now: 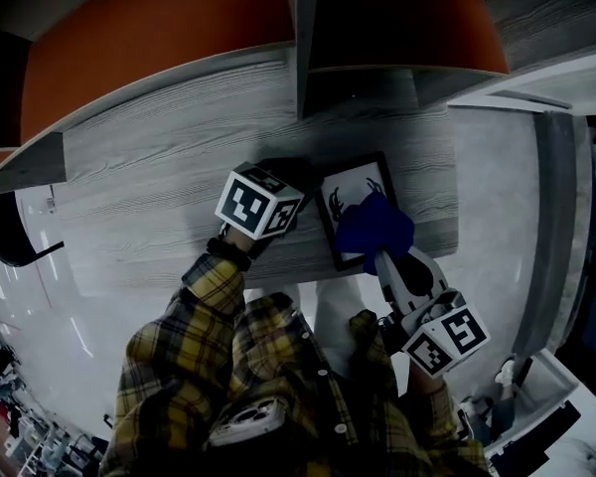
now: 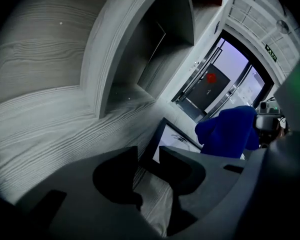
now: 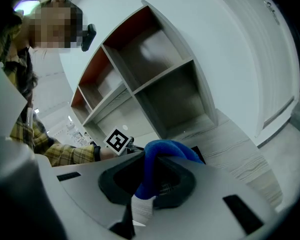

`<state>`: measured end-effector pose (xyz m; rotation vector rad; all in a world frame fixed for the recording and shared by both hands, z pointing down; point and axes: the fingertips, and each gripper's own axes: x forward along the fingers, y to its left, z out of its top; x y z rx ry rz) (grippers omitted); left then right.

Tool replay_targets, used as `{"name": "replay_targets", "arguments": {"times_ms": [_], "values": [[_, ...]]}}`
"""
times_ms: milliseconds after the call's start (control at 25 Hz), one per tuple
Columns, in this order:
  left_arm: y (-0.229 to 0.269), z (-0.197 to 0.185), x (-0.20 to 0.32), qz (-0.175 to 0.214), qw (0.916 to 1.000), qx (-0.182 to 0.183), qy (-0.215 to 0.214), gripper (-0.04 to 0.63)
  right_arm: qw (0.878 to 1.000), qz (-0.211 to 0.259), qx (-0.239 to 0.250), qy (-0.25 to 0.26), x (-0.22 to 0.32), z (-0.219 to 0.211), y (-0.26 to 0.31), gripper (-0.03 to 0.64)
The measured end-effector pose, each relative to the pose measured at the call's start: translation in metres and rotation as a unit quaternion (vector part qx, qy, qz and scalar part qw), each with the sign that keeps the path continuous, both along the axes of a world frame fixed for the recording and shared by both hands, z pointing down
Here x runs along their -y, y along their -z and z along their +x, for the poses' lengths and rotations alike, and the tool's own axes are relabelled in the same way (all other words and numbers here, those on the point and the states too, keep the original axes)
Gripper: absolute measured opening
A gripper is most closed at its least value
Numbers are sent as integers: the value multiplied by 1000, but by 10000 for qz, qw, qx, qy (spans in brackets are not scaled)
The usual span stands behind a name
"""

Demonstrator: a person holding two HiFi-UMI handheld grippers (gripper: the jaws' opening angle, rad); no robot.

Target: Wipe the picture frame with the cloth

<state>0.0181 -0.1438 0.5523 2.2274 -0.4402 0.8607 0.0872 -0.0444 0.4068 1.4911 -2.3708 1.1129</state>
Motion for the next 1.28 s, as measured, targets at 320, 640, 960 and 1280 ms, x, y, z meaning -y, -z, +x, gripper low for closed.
{"name": "replay_targets", "arguments": {"times_ms": [320, 640, 960, 1280], "values": [[-15, 3, -3, -167, 9997, 183, 33, 126, 9998, -75, 53, 197, -3, -1, -7, 48], [-15, 4, -1, -320, 9994, 83, 89, 115, 9964, 154, -199, 815, 31, -19, -9, 48], [-16, 5, -1, -352, 9993, 87, 135, 113, 9776, -374, -1345, 1577, 71, -46, -96, 48], [-14, 5, 0, -382, 9992, 73, 135, 109, 9553, -677, -2191, 1867, 74, -56, -138, 48]]}}
